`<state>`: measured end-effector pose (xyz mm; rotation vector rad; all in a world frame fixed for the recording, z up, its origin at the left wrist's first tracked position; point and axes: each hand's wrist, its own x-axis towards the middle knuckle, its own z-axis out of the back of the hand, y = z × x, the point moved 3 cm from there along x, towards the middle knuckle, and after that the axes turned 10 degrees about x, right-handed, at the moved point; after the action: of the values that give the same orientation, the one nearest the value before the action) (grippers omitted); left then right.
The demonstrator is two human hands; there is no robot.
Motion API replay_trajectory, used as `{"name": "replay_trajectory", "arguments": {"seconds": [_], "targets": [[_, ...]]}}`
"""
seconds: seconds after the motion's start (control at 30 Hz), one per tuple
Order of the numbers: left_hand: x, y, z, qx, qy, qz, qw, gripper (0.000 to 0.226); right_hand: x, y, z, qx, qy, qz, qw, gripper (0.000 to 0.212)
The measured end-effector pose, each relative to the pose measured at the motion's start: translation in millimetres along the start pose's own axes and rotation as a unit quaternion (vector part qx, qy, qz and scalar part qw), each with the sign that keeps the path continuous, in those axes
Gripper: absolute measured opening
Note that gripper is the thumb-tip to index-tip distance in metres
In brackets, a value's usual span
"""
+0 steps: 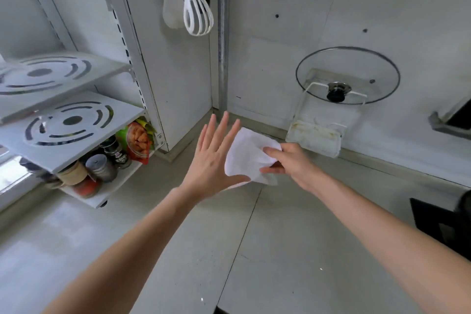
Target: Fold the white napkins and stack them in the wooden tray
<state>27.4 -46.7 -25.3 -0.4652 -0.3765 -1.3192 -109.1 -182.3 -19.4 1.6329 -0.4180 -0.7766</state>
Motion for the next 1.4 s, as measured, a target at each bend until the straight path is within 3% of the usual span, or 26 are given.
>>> {"name": "replay_trajectory", "arguments": {"seconds": [0.13,0.27,0.37,0.47,0.53,0.6,0.67,0.77,0.9,0.97,1.03,1.1,1.17,1.27,1.4], "targets": [[6,-21,31,0.012,0.024,-0.125,0.992,0.102,-42,14,3,-0.015,-0.03,0.004,0.999,0.024],[5,-40,44,-0.037,0.072,-0.171,0.982,0.061,-68,30,5,-0.032,-0.081,0.024,0.996,0.028],[9,-49,55,-0.125,0.135,-0.118,0.976,0.022,-70,38,15,-0.125,-0.179,0.07,0.973,0.025],[15,-55,66,-0.213,0.205,-0.032,0.955,0.032,-76,47,26,-0.207,-0.245,0.146,0.936,0.02],[19,-57,77,-0.287,0.25,0.039,0.924,0.036,-87,59,29,-0.275,-0.261,0.246,0.892,0.031],[19,-60,85,-0.387,0.328,0.1,0.856,0.023,-96,67,29,-0.26,-0.23,0.342,0.873,0.04],[17,-57,89,-0.459,0.383,0.131,0.791,0.017,-102,71,29,-0.2,-0.176,0.367,0.891,0.042],[14,-46,88,-0.485,0.378,0.18,0.768,0.023,-107,75,26,-0.194,-0.07,0.303,0.93,0.052],[6,-38,84,-0.426,0.433,0.222,0.763,0.02,-114,74,37,-0.086,0.095,0.112,0.985,0.018],[-2,-41,80,-0.304,0.509,0.221,0.774,0.033,-112,66,48,-0.166,0.163,0.054,0.971,0.031],[-3,-43,73,-0.082,0.554,0.144,0.816,0.045,-108,53,51,-0.307,0.212,0.023,0.928,0.029],[4,-47,63,0.048,0.515,0.093,0.851,0.044,-103,38,50,-0.424,0.233,-0.002,0.875,0.015],[14,-47,55,0.033,0.427,0.122,0.895,0.038,-101,27,48,-0.477,0.226,-0.017,0.849,0.007],[27,-49,56,0.058,0.298,0.145,0.942,0.027,-87,16,59,-0.46,0.156,-0.01,0.874,0.018],[41,-43,79,0.175,0.133,0.13,0.967,0.018,-62,35,81,-0.375,-0.093,0.126,0.914,0.028]]}}
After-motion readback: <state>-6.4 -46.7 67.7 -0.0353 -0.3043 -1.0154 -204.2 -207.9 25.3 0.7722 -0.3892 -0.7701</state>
